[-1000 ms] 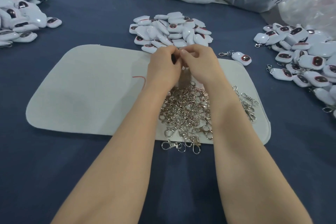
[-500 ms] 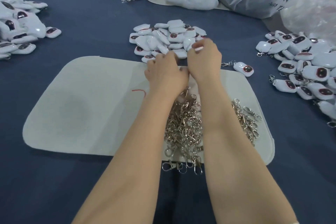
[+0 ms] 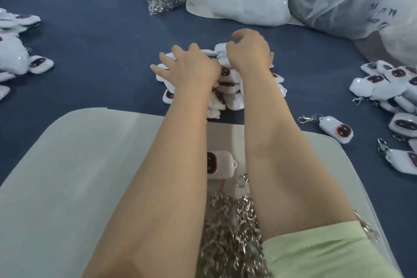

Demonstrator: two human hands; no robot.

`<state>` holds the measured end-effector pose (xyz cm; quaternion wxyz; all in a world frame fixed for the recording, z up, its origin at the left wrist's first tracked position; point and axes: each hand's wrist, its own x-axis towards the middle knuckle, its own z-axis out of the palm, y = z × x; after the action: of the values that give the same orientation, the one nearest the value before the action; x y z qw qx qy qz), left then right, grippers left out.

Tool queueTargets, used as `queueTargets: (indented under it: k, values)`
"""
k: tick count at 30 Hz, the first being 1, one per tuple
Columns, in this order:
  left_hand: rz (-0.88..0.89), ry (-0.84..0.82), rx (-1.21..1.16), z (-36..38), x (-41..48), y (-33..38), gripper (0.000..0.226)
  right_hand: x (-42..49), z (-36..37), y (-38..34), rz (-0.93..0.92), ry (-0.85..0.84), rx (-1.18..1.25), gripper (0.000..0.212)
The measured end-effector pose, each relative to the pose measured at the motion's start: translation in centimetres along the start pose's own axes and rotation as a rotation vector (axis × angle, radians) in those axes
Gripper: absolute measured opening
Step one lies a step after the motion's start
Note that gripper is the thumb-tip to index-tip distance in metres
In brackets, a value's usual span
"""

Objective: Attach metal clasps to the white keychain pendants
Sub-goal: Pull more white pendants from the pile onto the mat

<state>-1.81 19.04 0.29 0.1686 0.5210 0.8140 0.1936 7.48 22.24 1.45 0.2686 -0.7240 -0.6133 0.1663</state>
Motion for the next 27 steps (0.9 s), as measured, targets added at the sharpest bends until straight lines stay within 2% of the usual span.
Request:
queueTargets:
  k: [9,13,21,25,27]
  values:
    - [-0.039,-0.130,0.110,0.8,3.2,0.7,0.050,3.2,2.3,-1.2,0.082,-0.148,-0.165,0.044]
    - [-0.026,-0.134,0.132,1.0,3.3,0.9,0.050,3.5,2.6,-1.4,0.102,-0.224,-0.212,0.043]
    - [0.103,-0.086,0.059,0.8,2.4,0.4,0.055,2.6,2.0,-1.3,0.084,-0.169,-0.158,0.036]
    - [0.123,-0.131,0.060,0.3,1.5,0.5,0.045,1.5,1.1,-1.2,0.074,-0.224,-0.143,0.017]
    - [0.124,-0.153,0.050,0.0,0.7,0.5,0.044,0.8,0.6,-1.1,0.067,-0.243,-0.146,0.024]
